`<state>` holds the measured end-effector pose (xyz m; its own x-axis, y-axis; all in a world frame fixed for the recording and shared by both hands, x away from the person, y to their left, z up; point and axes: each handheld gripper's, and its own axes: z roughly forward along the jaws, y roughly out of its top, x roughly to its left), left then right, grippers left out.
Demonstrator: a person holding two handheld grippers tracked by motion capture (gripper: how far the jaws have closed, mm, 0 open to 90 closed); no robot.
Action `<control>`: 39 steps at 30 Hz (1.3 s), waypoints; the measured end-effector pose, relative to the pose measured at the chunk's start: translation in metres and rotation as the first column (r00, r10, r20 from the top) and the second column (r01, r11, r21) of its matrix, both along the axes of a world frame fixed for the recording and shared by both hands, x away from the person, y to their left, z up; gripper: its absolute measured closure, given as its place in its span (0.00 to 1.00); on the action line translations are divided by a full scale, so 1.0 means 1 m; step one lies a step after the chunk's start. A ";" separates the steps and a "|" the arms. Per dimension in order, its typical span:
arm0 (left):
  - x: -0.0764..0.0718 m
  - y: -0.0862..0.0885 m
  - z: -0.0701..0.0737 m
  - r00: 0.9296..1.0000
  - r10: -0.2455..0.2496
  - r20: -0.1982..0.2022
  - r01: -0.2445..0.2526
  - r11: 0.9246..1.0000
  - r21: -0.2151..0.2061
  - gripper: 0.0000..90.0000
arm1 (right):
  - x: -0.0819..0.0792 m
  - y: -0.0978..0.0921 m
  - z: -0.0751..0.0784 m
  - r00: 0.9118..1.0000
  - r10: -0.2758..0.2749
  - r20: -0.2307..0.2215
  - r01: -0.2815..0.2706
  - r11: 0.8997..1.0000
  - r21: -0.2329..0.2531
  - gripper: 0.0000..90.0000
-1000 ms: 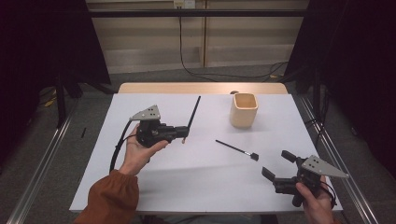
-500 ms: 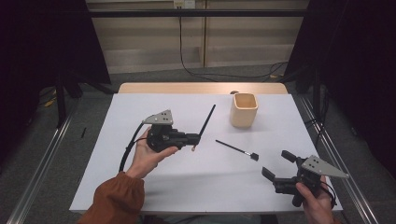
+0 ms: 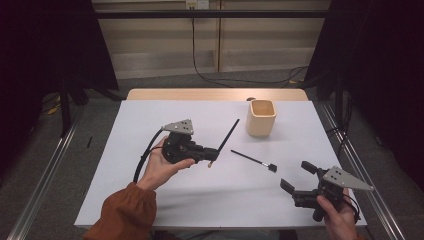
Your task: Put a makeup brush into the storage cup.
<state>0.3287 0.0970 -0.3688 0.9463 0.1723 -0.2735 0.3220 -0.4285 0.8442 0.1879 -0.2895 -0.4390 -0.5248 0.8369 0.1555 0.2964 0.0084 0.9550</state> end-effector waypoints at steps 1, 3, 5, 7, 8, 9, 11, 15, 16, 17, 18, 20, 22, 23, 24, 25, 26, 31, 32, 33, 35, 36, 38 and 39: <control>0.000 -0.001 0.000 1.000 -0.011 -0.007 0.011 1.000 0.009 0.94 | 0.000 0.000 0.000 1.000 -0.001 0.000 0.001 1.000 0.001 0.00; -0.001 -0.002 0.001 1.000 -0.024 -0.005 0.024 0.999 0.037 0.94 | 0.001 0.000 0.000 1.000 0.000 -0.001 0.000 1.000 0.000 0.00; -0.001 -0.004 0.003 0.999 -0.036 -0.005 0.036 0.997 0.063 0.94 | 0.000 0.000 0.000 1.000 0.001 -0.001 -0.001 1.000 0.000 0.00; -0.001 -0.006 0.004 0.999 -0.038 -0.001 0.038 0.996 0.082 0.94 | 0.000 0.000 0.000 1.000 0.001 -0.002 -0.001 1.000 -0.001 0.00; -0.002 -0.006 0.005 0.999 -0.037 0.008 0.036 0.995 0.096 0.94 | 0.000 0.000 0.000 1.000 0.001 -0.002 -0.001 1.000 -0.001 0.00; -0.002 -0.007 0.006 1.000 -0.027 0.014 0.026 0.994 0.110 0.94 | 0.000 0.000 0.000 1.000 0.001 -0.001 -0.001 1.000 -0.001 0.00; -0.001 -0.008 0.006 0.999 -0.031 0.007 0.030 0.991 0.128 0.94 | 0.000 0.000 0.000 1.000 0.001 -0.001 -0.001 1.000 -0.002 0.00; 0.001 -0.010 0.003 0.999 -0.042 -0.013 0.043 0.985 0.170 0.94 | 0.000 0.000 0.000 1.000 0.003 -0.004 -0.003 1.000 -0.005 0.00; 0.002 -0.011 0.003 0.999 -0.049 -0.018 0.051 0.982 0.179 0.94 | 0.000 0.000 0.000 1.000 0.005 -0.006 -0.006 1.000 -0.008 0.00; 0.002 -0.012 0.003 0.998 -0.056 -0.025 0.060 0.979 0.194 0.94 | 0.001 0.000 0.000 1.000 0.007 -0.006 -0.007 1.000 -0.008 0.00; 0.002 -0.013 0.003 0.998 -0.057 -0.038 0.064 0.976 0.210 0.94 | 0.001 0.000 0.000 1.000 0.009 -0.007 -0.009 1.000 -0.010 0.00; 0.003 -0.014 0.004 0.997 -0.063 -0.052 0.074 0.968 0.239 0.94 | 0.000 0.001 0.000 1.000 0.011 -0.007 -0.011 1.000 -0.009 0.00; 0.002 -0.016 0.006 0.996 -0.072 -0.058 0.085 0.962 0.259 0.94 | 0.000 0.000 0.000 1.000 0.011 -0.007 -0.011 1.000 -0.010 0.00; 0.002 -0.017 0.006 0.994 -0.085 -0.062 0.098 0.959 0.264 0.94 | 0.001 0.000 0.000 1.000 0.011 -0.008 -0.011 1.000 -0.010 0.00; 0.002 -0.017 0.007 0.994 -0.088 -0.058 0.100 0.956 0.275 0.94 | 0.001 0.000 0.000 1.000 0.011 -0.008 -0.011 1.000 -0.012 0.00; 0.001 -0.018 0.008 0.994 -0.091 -0.053 0.103 0.954 0.281 0.94 | 0.001 0.000 0.000 1.000 0.012 -0.008 -0.012 1.000 -0.010 0.00; 0.001 -0.019 0.009 0.994 -0.096 -0.052 0.107 0.951 0.289 0.94 | 0.001 0.000 0.000 1.000 0.013 -0.008 -0.013 1.000 -0.010 0.00; 0.001 -0.022 0.011 0.993 -0.115 -0.038 0.121 0.936 0.331 0.94 | 0.001 0.000 0.000 1.000 0.013 -0.008 -0.013 1.000 -0.011 0.00; 0.001 -0.023 0.011 0.992 -0.119 -0.038 0.125 0.932 0.339 0.94 | 0.001 0.000 0.000 1.000 0.013 -0.008 -0.013 1.000 -0.011 0.00; 0.001 -0.023 0.011 0.991 -0.126 -0.038 0.131 0.929 0.346 0.94 | 0.000 0.000 0.000 1.000 0.014 -0.008 -0.014 1.000 -0.013 0.00; 0.001 -0.024 0.011 0.991 -0.130 -0.042 0.136 0.924 0.357 0.94 | 0.000 0.000 0.000 1.000 0.014 -0.007 -0.014 1.000 -0.013 0.00; 0.001 -0.024 0.011 0.990 -0.135 -0.040 0.140 0.920 0.365 0.94 | 0.000 0.000 0.000 1.000 0.014 -0.007 -0.014 1.000 -0.013 0.00; 0.001 -0.024 0.012 0.990 -0.132 -0.044 0.139 0.921 0.363 0.94 | 0.000 0.000 0.000 1.000 0.014 -0.007 -0.014 1.000 -0.013 0.00; 0.002 -0.023 0.012 0.990 -0.133 -0.043 0.140 0.920 0.365 0.94 | 0.001 0.000 0.000 1.000 0.015 -0.007 -0.015 1.000 -0.013 0.00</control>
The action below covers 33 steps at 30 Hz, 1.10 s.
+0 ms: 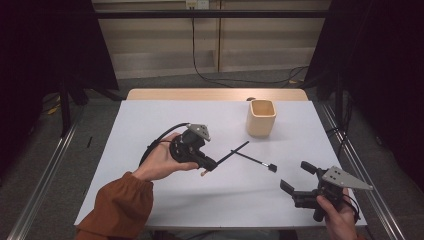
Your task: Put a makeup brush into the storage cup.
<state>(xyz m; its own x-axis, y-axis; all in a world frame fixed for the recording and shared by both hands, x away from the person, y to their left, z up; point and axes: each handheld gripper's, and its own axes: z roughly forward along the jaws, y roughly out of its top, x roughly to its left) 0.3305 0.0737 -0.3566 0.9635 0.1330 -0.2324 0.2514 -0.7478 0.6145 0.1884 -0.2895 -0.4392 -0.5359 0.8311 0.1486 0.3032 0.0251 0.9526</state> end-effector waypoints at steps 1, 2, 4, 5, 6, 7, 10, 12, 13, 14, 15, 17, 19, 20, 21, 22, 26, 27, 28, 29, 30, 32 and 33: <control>0.000 0.000 0.000 1.000 0.004 0.001 -0.004 1.000 0.002 0.94 | 0.000 0.000 0.000 1.000 0.000 0.000 0.000 1.000 0.001 0.00; 0.001 0.001 0.001 1.000 0.008 -0.002 -0.008 1.000 0.001 0.94 | 0.000 0.000 0.000 1.000 0.001 0.000 -0.001 1.000 0.001 0.00; 0.001 0.002 0.001 1.000 0.009 -0.002 -0.009 1.000 0.013 0.94 | 0.000 0.000 0.000 1.000 0.002 0.000 -0.002 1.000 0.000 0.00; 0.001 0.002 0.001 1.000 0.004 -0.001 -0.003 1.000 0.021 0.94 | 0.000 0.000 0.000 1.000 0.001 0.001 -0.001 1.000 0.001 0.00; 0.000 0.002 0.001 1.000 0.004 0.000 -0.004 1.000 0.026 0.94 | 0.000 0.000 0.000 1.000 0.002 0.000 -0.002 1.000 0.000 0.00; 0.000 0.002 0.001 1.000 -0.002 0.001 0.002 0.999 0.032 0.94 | 0.000 0.000 0.000 1.000 0.000 -0.001 0.000 1.000 0.001 0.00; -0.002 0.000 0.000 1.000 -0.004 0.013 0.004 0.999 0.050 0.94 | 0.000 0.000 0.000 1.000 0.001 0.000 -0.001 1.000 -0.001 0.00; -0.003 -0.001 -0.001 1.000 -0.019 0.022 0.018 0.998 0.063 0.94 | 0.000 0.000 0.000 1.000 0.003 0.002 -0.003 1.000 -0.002 0.00; -0.004 -0.002 -0.002 1.000 -0.017 0.026 0.015 0.997 0.072 0.94 | 0.000 0.001 0.000 1.000 0.004 0.002 -0.004 1.000 -0.002 0.00; -0.004 -0.002 -0.003 0.999 -0.020 0.028 0.018 0.996 0.084 0.94 | 0.000 0.001 0.000 1.000 0.004 0.002 -0.004 1.000 -0.002 0.00; -0.005 -0.003 -0.004 1.000 -0.013 0.019 0.012 0.997 0.081 0.94 | 0.000 0.001 0.000 1.000 0.005 0.002 -0.005 1.000 -0.002 0.00; -0.004 -0.003 -0.004 1.000 -0.026 0.012 0.025 0.995 0.095 0.94 | 0.000 0.000 0.000 1.000 0.005 0.003 -0.005 1.000 -0.002 0.00; -0.004 -0.004 -0.006 0.999 -0.034 0.001 0.034 0.993 0.112 0.94 | 0.000 0.000 0.000 1.000 0.005 0.002 -0.005 1.000 -0.002 0.00; -0.005 -0.005 -0.007 0.999 -0.043 0.004 0.042 0.991 0.127 0.94 | 0.000 0.000 0.000 1.000 0.006 0.002 -0.006 1.000 -0.002 0.00; -0.005 -0.006 -0.008 0.999 -0.051 0.006 0.049 0.988 0.144 0.94 | 0.000 0.001 0.000 1.000 0.006 0.002 -0.006 1.000 -0.002 0.00; -0.005 -0.006 -0.009 0.998 -0.057 0.002 0.056 0.986 0.154 0.94 | 0.000 0.001 0.000 1.000 0.006 0.002 -0.006 1.000 -0.002 0.00; -0.005 -0.010 -0.011 0.997 -0.072 -0.010 0.073 0.980 0.183 0.94 | 0.000 0.001 0.000 1.000 0.007 0.003 -0.007 1.000 -0.005 0.00; -0.005 -0.011 -0.011 0.997 -0.074 -0.011 0.074 0.978 0.194 0.94 | 0.000 0.001 0.000 1.000 0.007 0.004 -0.007 1.000 -0.004 0.00; -0.005 -0.011 -0.011 0.997 -0.079 -0.009 0.079 0.976 0.202 0.94 | 0.000 0.001 0.000 1.000 0.008 0.006 -0.008 1.000 -0.005 0.00; -0.005 -0.012 -0.011 0.996 -0.083 -0.015 0.085 0.974 0.211 0.94 | -0.001 0.001 0.000 1.000 0.009 0.007 -0.009 1.000 -0.006 0.00; -0.006 -0.013 -0.012 0.996 -0.089 -0.015 0.090 0.972 0.218 0.94 | -0.001 0.001 0.000 1.000 0.010 0.011 -0.010 1.000 -0.005 0.00; -0.008 -0.015 -0.011 0.996 -0.090 -0.003 0.088 0.970 0.225 0.94 | 0.000 0.001 0.000 1.000 0.007 0.005 -0.007 1.000 -0.003 0.00; -0.007 -0.015 -0.011 0.995 -0.101 -0.012 0.101 0.968 0.231 0.94 | 0.000 0.001 0.000 1.000 0.007 0.004 -0.007 1.000 -0.003 0.00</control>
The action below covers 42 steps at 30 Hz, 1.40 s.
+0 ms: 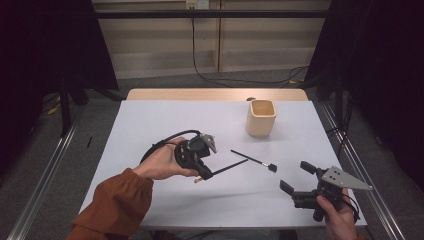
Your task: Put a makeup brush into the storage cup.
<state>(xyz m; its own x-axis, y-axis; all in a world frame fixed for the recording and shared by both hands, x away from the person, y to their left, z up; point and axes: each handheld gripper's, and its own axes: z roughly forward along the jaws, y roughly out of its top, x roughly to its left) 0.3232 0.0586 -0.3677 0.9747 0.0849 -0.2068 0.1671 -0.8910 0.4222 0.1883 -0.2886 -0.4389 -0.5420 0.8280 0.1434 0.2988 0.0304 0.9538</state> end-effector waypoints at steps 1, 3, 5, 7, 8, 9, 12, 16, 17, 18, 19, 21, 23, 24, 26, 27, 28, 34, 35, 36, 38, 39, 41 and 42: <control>-0.001 -0.001 -0.001 1.000 0.002 -0.001 -0.002 1.000 0.008 0.94 | 0.000 0.000 0.000 1.000 0.000 0.000 0.000 1.000 0.000 0.00; -0.001 -0.001 -0.003 1.000 0.006 -0.009 -0.006 1.000 0.024 0.94 | 0.000 0.000 0.000 1.000 0.001 0.001 -0.001 1.000 0.001 0.00; 0.001 -0.002 -0.004 1.000 0.010 -0.010 -0.009 1.000 0.030 0.94 | 0.000 0.001 0.000 1.000 0.003 0.001 -0.003 1.000 0.001 0.00; 0.000 -0.004 -0.006 1.000 -0.009 -0.018 0.010 0.999 0.046 0.94 | 0.000 0.001 0.000 1.000 0.002 0.003 -0.002 1.000 0.001 0.00; -0.002 -0.006 -0.007 1.000 -0.009 -0.021 0.010 0.998 0.057 0.94 | 0.000 0.001 0.000 1.000 0.000 0.011 0.000 1.000 0.004 0.00; -0.003 -0.007 -0.008 1.000 -0.012 -0.018 0.013 0.998 0.060 0.94 | 0.000 0.001 0.000 1.000 0.000 0.015 0.000 1.000 0.009 0.00; -0.003 -0.009 -0.009 1.000 -0.024 -0.019 0.025 0.997 0.072 0.94 | -0.001 0.001 0.000 1.000 0.009 0.013 -0.009 1.000 0.008 0.00; -0.003 -0.005 -0.011 1.000 -0.017 -0.021 0.018 0.998 0.064 0.94 | -0.002 0.000 0.001 1.000 0.014 0.018 -0.014 1.000 0.010 0.00; -0.003 -0.004 -0.011 1.000 -0.022 -0.022 0.023 0.998 0.065 0.94 | -0.002 0.000 0.001 1.000 0.017 0.018 -0.018 1.000 0.012 0.00; -0.004 -0.003 -0.011 1.000 -0.006 -0.024 0.007 0.999 0.051 0.94 | -0.002 0.000 0.001 1.000 0.016 0.018 -0.017 1.000 0.016 0.00; -0.004 -0.002 -0.011 0.999 -0.011 -0.030 0.013 0.999 0.051 0.94 | -0.002 0.000 0.002 1.000 0.019 0.017 -0.019 1.000 0.019 0.00; -0.003 -0.001 -0.011 1.000 -0.022 -0.022 0.023 0.999 0.049 0.94 | -0.002 0.001 0.003 0.999 0.028 0.025 -0.029 0.999 0.023 0.00; -0.004 0.000 -0.011 0.999 -0.031 -0.029 0.032 0.998 0.056 0.94 | -0.001 0.001 0.004 0.999 0.040 0.030 -0.041 0.999 0.024 0.00; -0.004 0.000 -0.011 0.999 -0.031 -0.030 0.033 0.998 0.057 0.94 | 0.000 0.001 0.004 0.999 0.040 0.031 -0.041 0.998 0.036 0.00; -0.004 0.000 -0.011 0.999 -0.032 -0.028 0.033 0.998 0.059 0.94 | 0.001 0.001 0.006 0.998 0.045 0.042 -0.046 0.998 0.033 0.00; -0.004 -0.001 -0.012 0.999 -0.025 -0.034 0.026 0.998 0.054 0.94 | 0.001 0.001 0.008 0.998 0.048 0.047 -0.050 0.998 0.036 0.00; -0.005 -0.001 -0.012 0.999 -0.021 -0.033 0.023 0.998 0.052 0.94 | 0.001 0.001 0.009 0.997 0.047 0.053 -0.049 0.998 0.045 0.00; -0.004 -0.002 -0.012 0.999 -0.016 -0.034 0.018 0.999 0.046 0.94 | 0.008 -0.001 0.022 0.994 0.031 0.104 -0.038 0.997 0.069 0.00; -0.004 -0.002 -0.012 0.999 -0.017 -0.035 0.018 0.999 0.046 0.94 | 0.010 -0.001 0.024 0.994 0.033 0.108 -0.040 0.997 0.066 0.00; -0.004 -0.002 -0.012 0.999 -0.016 -0.034 0.017 0.999 0.045 0.94 | 0.012 -0.001 0.025 0.993 0.035 0.113 -0.041 0.997 0.058 0.00; -0.003 -0.002 -0.011 0.999 -0.031 -0.030 0.033 0.998 0.056 0.94 | 0.016 -0.001 0.029 0.992 0.037 0.122 -0.043 0.998 0.052 0.00; -0.003 -0.002 -0.011 0.999 -0.030 -0.030 0.032 0.998 0.055 0.94 | 0.018 0.000 0.031 0.991 0.040 0.127 -0.047 0.998 0.049 0.00; -0.004 -0.002 -0.012 0.999 -0.018 -0.037 0.020 0.999 0.048 0.94 | 0.021 0.001 0.035 0.989 0.045 0.138 -0.052 0.998 0.043 0.00; -0.004 -0.002 -0.012 0.999 -0.017 -0.037 0.019 0.999 0.047 0.94 | 0.023 0.001 0.038 0.988 0.049 0.144 -0.056 0.998 0.042 0.00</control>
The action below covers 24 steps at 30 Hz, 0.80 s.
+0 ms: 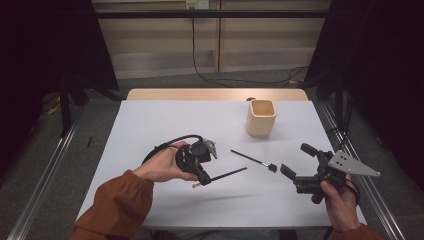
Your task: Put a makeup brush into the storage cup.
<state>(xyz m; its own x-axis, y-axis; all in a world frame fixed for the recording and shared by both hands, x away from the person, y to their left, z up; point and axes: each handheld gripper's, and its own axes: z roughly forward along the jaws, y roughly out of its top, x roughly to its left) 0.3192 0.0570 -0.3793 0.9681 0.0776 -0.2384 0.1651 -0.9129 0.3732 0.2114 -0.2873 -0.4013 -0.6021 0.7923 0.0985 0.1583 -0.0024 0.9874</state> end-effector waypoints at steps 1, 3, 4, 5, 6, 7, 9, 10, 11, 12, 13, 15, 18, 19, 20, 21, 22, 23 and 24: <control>0.000 0.000 0.000 1.000 -0.002 -0.001 0.002 1.000 0.002 0.94 | 0.002 0.001 0.002 1.000 0.003 0.006 -0.003 1.000 -0.005 0.00; 0.001 0.000 0.001 1.000 -0.017 0.007 0.017 1.000 0.007 0.94 | 0.006 0.003 0.005 1.000 0.011 0.011 -0.011 1.000 -0.018 0.00; 0.000 0.000 0.001 1.000 -0.016 0.005 0.016 1.000 0.006 0.94 | 0.008 0.004 0.006 1.000 0.016 0.013 -0.015 1.000 -0.022 0.00; 0.000 0.000 0.001 1.000 -0.016 0.007 0.016 1.000 0.006 0.94 | 0.009 0.005 0.007 1.000 0.023 0.012 -0.023 0.999 -0.026 0.00; -0.001 0.000 0.001 1.000 -0.016 0.003 0.016 1.000 0.002 0.94 | 0.011 0.007 0.008 0.999 0.030 0.011 -0.030 0.999 -0.031 0.00; -0.001 0.000 0.000 1.000 -0.016 0.006 0.016 1.000 0.002 0.94 | 0.012 0.008 0.009 0.999 0.036 0.016 -0.036 0.999 -0.037 0.00; -0.001 0.000 0.001 1.000 -0.027 0.006 0.027 1.000 0.009 0.94 | 0.015 0.011 0.011 0.998 0.060 -0.009 -0.060 0.996 -0.065 0.00; -0.001 0.000 0.001 1.000 -0.027 0.007 0.027 1.000 0.007 0.94 | 0.016 0.012 0.012 0.997 0.072 -0.018 -0.073 0.994 -0.079 0.00; -0.001 -0.001 0.000 1.000 -0.028 0.007 0.028 1.000 0.009 0.94 | 0.017 0.013 0.013 0.997 0.081 -0.015 -0.082 0.994 -0.079 0.00; -0.002 -0.001 0.000 1.000 -0.026 0.011 0.026 1.000 0.009 0.94 | 0.018 0.014 0.014 0.996 0.091 -0.018 -0.092 0.993 -0.077 0.00; -0.001 -0.001 0.001 1.000 -0.028 0.006 0.028 1.000 0.007 0.94 | 0.020 0.015 0.015 0.995 0.101 -0.021 -0.102 0.992 -0.073 0.00; 0.000 -0.001 0.001 1.000 -0.024 0.010 0.023 1.000 0.009 0.94 | 0.022 0.018 0.018 0.991 0.128 -0.036 -0.131 0.988 -0.083 0.00; 0.000 -0.001 0.000 1.000 -0.017 0.014 0.017 1.000 0.008 0.94 | 0.028 0.023 0.019 0.982 0.175 -0.074 -0.182 0.978 -0.100 0.00; 0.000 -0.001 0.000 1.000 -0.020 0.008 0.020 1.000 0.010 0.94 | 0.030 0.025 0.020 0.977 0.194 -0.089 -0.203 0.973 -0.113 0.00; 0.000 -0.001 0.000 1.000 -0.020 0.008 0.020 1.000 0.011 0.94 | 0.032 0.027 0.020 0.973 0.209 -0.099 -0.221 0.968 -0.122 0.00; 0.000 -0.001 0.000 1.000 -0.017 0.008 0.017 1.000 0.009 0.94 | 0.034 0.029 0.020 0.971 0.218 -0.102 -0.230 0.965 -0.126 0.00; 0.000 -0.001 -0.001 1.000 -0.023 0.001 0.023 1.000 0.013 0.94 | 0.036 0.032 0.020 0.970 0.221 -0.103 -0.234 0.963 -0.134 0.00; 0.000 -0.001 0.000 1.000 -0.029 -0.005 0.029 0.999 0.017 0.94 | 0.038 0.034 0.020 0.968 0.227 -0.110 -0.241 0.961 -0.138 0.00; 0.000 -0.002 -0.001 1.000 -0.027 -0.007 0.027 0.999 0.016 0.94 | 0.040 0.037 0.020 0.965 0.233 -0.117 -0.249 0.958 -0.143 0.00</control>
<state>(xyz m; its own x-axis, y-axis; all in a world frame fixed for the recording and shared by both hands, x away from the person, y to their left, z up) 0.3188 0.0553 -0.3799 0.9682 0.0550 -0.2440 0.1425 -0.9232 0.3571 0.2517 -0.2505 -0.3816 -0.7705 0.6352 0.0541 0.2313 0.1995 0.9522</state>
